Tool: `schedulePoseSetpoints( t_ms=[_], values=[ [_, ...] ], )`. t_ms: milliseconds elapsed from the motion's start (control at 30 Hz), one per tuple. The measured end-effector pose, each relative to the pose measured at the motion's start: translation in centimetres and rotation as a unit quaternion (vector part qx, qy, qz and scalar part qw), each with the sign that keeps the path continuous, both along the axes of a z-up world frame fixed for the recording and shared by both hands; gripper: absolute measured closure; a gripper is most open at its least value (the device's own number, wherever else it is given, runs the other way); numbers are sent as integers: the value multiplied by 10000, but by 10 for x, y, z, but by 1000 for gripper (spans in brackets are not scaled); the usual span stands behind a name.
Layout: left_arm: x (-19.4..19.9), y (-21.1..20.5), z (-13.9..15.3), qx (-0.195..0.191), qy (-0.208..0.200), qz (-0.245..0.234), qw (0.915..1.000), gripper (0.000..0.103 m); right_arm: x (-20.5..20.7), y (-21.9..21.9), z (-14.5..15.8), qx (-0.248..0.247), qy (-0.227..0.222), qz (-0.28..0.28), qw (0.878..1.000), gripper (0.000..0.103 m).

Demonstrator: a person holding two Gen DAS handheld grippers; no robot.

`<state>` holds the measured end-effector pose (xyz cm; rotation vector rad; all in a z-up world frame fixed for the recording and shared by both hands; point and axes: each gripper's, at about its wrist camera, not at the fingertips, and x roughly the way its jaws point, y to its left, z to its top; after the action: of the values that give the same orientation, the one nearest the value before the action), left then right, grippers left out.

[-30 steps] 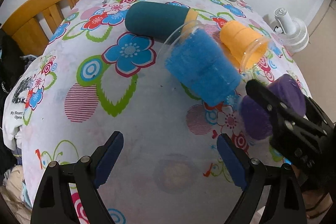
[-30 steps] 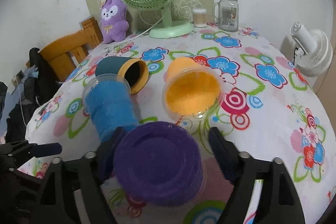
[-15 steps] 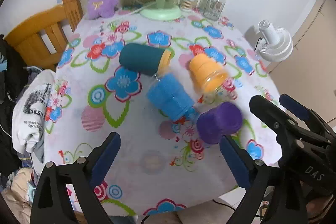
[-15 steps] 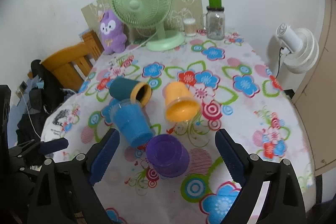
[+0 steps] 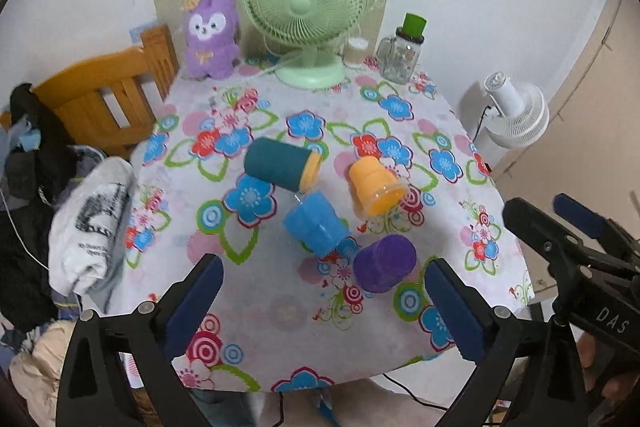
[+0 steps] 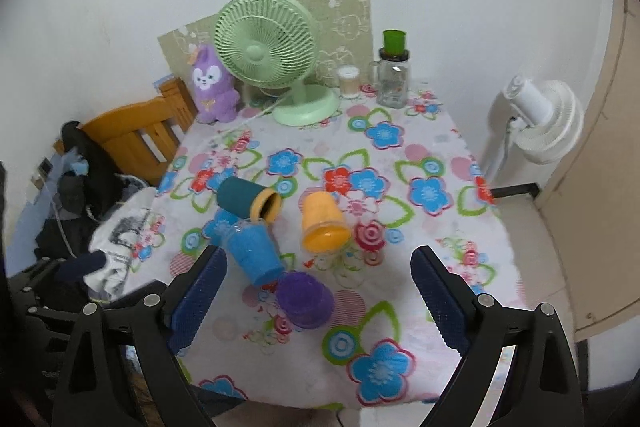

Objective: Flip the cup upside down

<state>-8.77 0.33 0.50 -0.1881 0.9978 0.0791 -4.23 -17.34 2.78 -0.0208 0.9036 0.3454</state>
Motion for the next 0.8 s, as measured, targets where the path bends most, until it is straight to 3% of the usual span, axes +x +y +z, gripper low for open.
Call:
schedulePoseSetpoints(
  t_ms=[300,800],
  values=[
    [-15,-5,16,-32,-186,74,9998,0,-16,-15,19,-160,-291,6,9994,8],
    [-27,-9,42,-50,-596,179,9980,0,-23,-28,32,-25,-471,-107,9988,8]
  ],
)
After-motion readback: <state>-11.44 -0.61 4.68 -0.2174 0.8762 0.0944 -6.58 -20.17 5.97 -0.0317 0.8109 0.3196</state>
